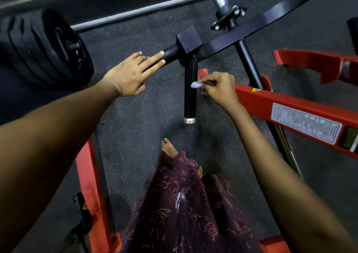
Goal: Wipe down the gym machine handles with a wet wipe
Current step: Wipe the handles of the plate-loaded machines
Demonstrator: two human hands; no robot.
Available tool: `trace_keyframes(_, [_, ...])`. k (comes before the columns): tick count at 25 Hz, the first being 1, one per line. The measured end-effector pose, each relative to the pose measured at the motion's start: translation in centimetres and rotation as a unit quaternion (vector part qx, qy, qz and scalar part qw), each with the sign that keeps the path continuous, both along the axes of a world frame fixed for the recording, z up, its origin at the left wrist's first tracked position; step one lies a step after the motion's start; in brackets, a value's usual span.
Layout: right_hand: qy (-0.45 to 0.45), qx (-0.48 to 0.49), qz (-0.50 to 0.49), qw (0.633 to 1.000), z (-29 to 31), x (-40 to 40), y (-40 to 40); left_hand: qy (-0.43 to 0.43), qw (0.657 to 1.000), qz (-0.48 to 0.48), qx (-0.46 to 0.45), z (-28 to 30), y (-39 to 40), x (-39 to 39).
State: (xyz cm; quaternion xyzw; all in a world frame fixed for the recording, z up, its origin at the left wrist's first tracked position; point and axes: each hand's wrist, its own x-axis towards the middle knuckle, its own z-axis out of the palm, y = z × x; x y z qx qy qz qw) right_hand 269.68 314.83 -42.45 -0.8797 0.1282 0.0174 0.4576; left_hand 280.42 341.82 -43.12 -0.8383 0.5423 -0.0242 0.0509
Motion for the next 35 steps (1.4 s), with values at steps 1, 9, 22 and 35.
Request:
trace_keyframes(1, [-0.014,0.011,-0.023,1.0,0.1,0.7,0.0,0.0,1.0,-0.001,0.0,0.0,0.0,0.0])
trace_keyframes(9, [-0.169,-0.007,-0.099,0.981,-1.2,0.9,2.6,0.02,1.0,-0.007,-0.005,0.0,0.1,0.1])
trace_keyframes(22, [-0.148,0.025,-0.165,0.975,-1.4,2.0,3.0,0.025,0.999,-0.018,-0.014,-0.5,0.5,0.2])
trace_keyframes(35, [-0.106,0.11,-0.189,0.97,-2.4,0.6,3.0,0.022,0.999,-0.009,-0.023,-0.3,0.3,0.0])
